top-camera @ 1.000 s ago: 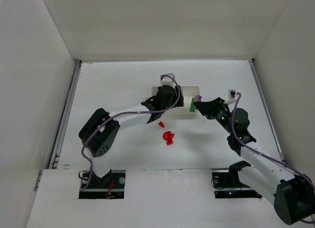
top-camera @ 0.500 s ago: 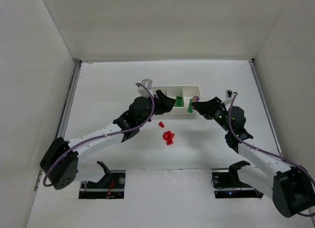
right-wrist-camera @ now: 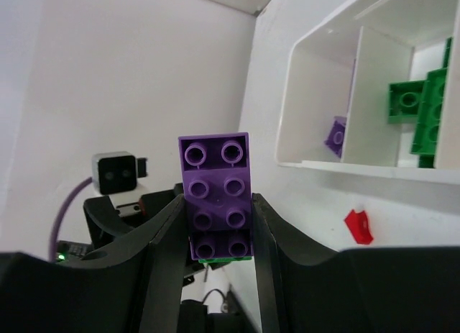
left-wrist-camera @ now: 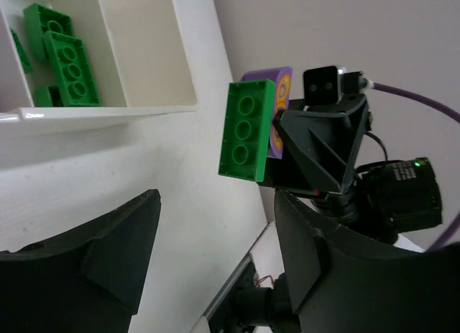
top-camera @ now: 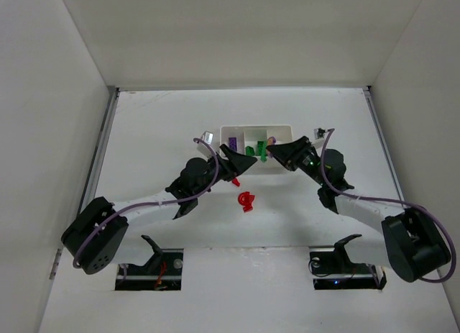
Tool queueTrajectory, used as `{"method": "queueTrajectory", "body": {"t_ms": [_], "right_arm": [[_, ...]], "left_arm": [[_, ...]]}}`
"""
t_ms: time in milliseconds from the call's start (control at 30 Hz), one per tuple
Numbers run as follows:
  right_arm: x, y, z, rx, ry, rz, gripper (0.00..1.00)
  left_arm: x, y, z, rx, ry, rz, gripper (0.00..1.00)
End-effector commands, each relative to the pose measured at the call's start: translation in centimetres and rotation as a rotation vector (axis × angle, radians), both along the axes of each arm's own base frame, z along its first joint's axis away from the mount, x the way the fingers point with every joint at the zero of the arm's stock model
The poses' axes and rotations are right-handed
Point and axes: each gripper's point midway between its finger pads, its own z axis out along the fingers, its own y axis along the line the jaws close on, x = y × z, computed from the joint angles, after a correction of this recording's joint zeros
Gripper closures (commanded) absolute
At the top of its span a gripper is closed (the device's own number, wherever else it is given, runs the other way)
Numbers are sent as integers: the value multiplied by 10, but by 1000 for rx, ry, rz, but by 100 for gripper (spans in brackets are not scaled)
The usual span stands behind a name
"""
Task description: Sort the legos into containers by color
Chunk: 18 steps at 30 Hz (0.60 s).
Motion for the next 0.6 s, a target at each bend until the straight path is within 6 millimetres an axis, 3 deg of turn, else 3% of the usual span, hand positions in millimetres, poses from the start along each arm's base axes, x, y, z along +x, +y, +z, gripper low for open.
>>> {"method": "queueTrajectory", "body": {"t_ms": [0, 300, 567], "right_arm": [[2, 14, 54, 146, -106, 49, 68], [3, 41, 53, 262, -49, 126, 68], [-2, 43, 62, 289, -74, 143, 68]], "left_arm": [[-4, -3, 49, -202, -95, -26, 37], [-1, -8, 51, -281, -82, -38, 36], [5, -2, 54, -294, -94, -13, 41]]}}
